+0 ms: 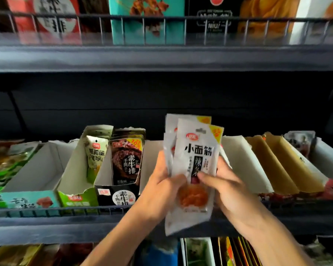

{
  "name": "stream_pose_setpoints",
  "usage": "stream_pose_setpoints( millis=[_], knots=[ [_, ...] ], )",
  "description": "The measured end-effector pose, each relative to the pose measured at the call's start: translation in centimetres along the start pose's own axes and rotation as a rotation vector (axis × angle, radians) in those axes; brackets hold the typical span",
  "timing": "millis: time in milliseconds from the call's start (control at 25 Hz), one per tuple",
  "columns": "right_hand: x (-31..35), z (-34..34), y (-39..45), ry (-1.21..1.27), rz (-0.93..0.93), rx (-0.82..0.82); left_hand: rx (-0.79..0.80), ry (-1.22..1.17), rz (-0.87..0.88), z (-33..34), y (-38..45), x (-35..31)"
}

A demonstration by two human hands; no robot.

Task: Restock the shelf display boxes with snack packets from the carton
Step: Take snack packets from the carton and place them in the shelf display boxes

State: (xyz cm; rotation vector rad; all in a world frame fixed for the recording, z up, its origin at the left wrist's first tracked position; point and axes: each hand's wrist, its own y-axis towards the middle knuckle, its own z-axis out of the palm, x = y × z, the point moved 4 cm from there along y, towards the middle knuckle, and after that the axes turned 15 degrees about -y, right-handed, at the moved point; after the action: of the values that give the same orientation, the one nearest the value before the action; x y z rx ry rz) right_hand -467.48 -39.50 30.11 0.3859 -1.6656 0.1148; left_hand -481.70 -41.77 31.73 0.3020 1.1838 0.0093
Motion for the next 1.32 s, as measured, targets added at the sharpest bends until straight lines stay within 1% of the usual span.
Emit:
stream_pose_setpoints(
  millis=[80, 200, 240, 320, 360, 440, 480, 560, 600, 680, 760, 960, 1040, 1120, 1200, 1240, 1320],
  knots=[
    [2.3, -0.6, 2.6, -0.036, -0.094, -0.122, 0.023, 0.085, 0.067, 0.0, 3.6, -1.9],
    [3.2, -1.5, 7.5, -0.109, -0.138, -0.254, -0.083, 0.245, 0.101, -1.5, 8.9, -3.4],
    [2.8, -1.9, 8.8, -0.174, -0.119, -0.274, -0.121, 0.358, 0.094, -2.2, 10.2, -3.1],
    [1.7, -2.6, 10.6, -0.309, -0.036, -0.262, -0.156, 0.589, 0.075, -3.5, 12.0, -1.9],
    [1.1, -3.0, 11.3, -0.370, 0.003, -0.257, -0.178, 0.649, 0.077, -4.2, 12.5, -1.2],
    [-0.2, -3.6, 12.3, -0.486, 0.053, -0.274, -0.250, 0.665, 0.086, -5.7, 13.0, 0.0],
    [-0.5, -3.6, 12.4, -0.549, 0.085, -0.286, -0.260, 0.695, 0.089, -6.0, 13.0, 0.3],
    [-1.0, -3.3, 12.4, -0.695, 0.082, -0.297, -0.239, 0.869, 0.086, -6.1, 13.1, 1.0],
    [-0.9, -3.0, 12.3, -0.754, 0.049, -0.306, -0.240, 0.943, 0.104, -6.0, 13.1, 1.3],
    [-0.7, -2.7, 12.1, -0.772, -0.010, -0.343, -0.254, 0.976, 0.162, -5.8, 12.9, 1.4],
    [-0.5, -2.8, 11.9, -0.784, -0.052, -0.397, -0.260, 0.978, 0.179, -6.1, 12.7, 1.6],
    [-1.5, -3.5, 12.1, -0.936, -0.024, -0.425, -0.315, 1.015, 0.073, -7.2, 12.0, 2.6],
    [-1.9, -3.7, 11.7, -0.957, -0.052, -0.455, -0.332, 1.041, 0.080, -7.2, 11.5, 3.0],
    [-1.6, -3.6, 10.8, -0.997, -0.196, -0.562, -0.339, 1.036, 0.143, -7.0, 11.1, 2.9],
    [-0.7, -3.1, 10.3, -1.074, -0.377, -0.634, -0.290, 1.062, 0.131, -6.7, 11.1, 3.0],
    [-0.2, -2.8, 10.3, -1.152, -0.431, -0.617, -0.263, 1.071, 0.076, -6.5, 11.1, 3.0],
    [0.8, -2.2, 11.3, -1.410, -0.453, -0.505, -0.245, 1.059, 0.001, -6.0, 11.1, 3.0]
  ],
)
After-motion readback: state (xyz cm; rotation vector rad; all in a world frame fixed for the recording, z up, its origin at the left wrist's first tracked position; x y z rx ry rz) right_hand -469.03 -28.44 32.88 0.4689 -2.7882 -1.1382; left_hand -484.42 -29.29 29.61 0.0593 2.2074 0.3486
